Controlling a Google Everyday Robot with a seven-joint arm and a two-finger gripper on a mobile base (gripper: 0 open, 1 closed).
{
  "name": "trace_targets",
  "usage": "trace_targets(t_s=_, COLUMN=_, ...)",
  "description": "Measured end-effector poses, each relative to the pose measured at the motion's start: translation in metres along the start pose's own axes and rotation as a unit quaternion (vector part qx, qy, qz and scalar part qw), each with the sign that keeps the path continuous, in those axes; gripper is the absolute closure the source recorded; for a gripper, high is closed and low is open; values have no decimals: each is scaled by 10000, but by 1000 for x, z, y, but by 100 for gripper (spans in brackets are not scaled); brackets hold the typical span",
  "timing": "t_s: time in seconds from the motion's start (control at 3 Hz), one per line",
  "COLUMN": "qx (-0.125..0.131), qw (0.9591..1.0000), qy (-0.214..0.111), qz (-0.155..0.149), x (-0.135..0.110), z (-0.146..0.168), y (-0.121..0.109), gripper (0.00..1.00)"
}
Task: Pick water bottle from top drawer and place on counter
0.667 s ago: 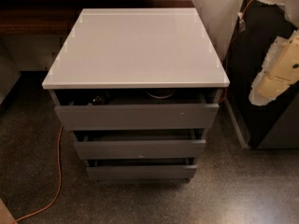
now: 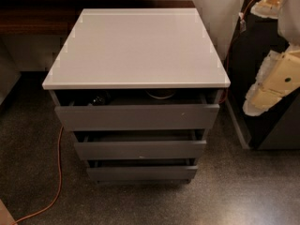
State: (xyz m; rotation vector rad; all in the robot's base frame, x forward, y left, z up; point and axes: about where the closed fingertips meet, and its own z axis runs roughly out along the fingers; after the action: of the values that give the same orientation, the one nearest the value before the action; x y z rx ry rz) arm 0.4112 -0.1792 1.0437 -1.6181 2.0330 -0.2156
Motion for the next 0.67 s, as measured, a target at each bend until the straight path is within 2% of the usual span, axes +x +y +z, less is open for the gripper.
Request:
trace_targets(t_s=0.33, qx=-250, qw=9991, qy=-329, qz=122, x=-1, z=31, y=13, gripper=0)
trace_targets(t_s=0.67, qx=-564, qw=9959, qy=-683, qz=203, x=-11, z=73, y=22, gripper=0)
